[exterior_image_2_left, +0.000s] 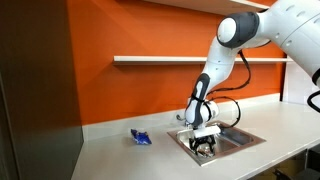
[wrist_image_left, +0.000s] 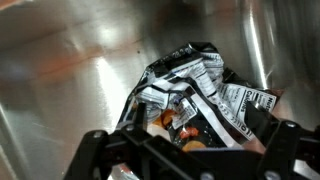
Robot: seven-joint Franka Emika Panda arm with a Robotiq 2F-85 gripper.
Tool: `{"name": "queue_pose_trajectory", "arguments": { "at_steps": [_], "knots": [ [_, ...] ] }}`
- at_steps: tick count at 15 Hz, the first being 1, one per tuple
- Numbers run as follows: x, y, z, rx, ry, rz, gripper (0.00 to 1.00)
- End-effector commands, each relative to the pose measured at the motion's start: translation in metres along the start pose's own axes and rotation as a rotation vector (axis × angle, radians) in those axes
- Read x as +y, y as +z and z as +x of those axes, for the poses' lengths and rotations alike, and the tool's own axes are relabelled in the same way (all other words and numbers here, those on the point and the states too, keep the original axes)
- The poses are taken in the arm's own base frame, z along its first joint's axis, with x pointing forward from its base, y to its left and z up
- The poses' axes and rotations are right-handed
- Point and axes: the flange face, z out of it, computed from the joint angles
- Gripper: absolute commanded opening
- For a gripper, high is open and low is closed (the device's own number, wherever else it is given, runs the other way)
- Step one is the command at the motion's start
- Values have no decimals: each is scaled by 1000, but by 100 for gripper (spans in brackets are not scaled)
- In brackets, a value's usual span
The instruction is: Remove the snack packet from the sink
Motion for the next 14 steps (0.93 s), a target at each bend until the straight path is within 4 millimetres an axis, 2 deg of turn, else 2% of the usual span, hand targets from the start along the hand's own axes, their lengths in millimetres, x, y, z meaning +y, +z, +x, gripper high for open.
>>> {"name": "queue_pose_trajectory", "arguments": {
  "at_steps": [1, 10, 11, 12, 14],
  "knots": [
    [3, 6, 9, 1, 21, 10, 100],
    [1, 12, 18, 5, 35, 16, 100],
    [1, 12, 18, 5, 34, 17, 75],
    [1, 13, 19, 5, 34, 16, 74],
    [1, 13, 21, 6, 33, 17, 57]
  ]
}}
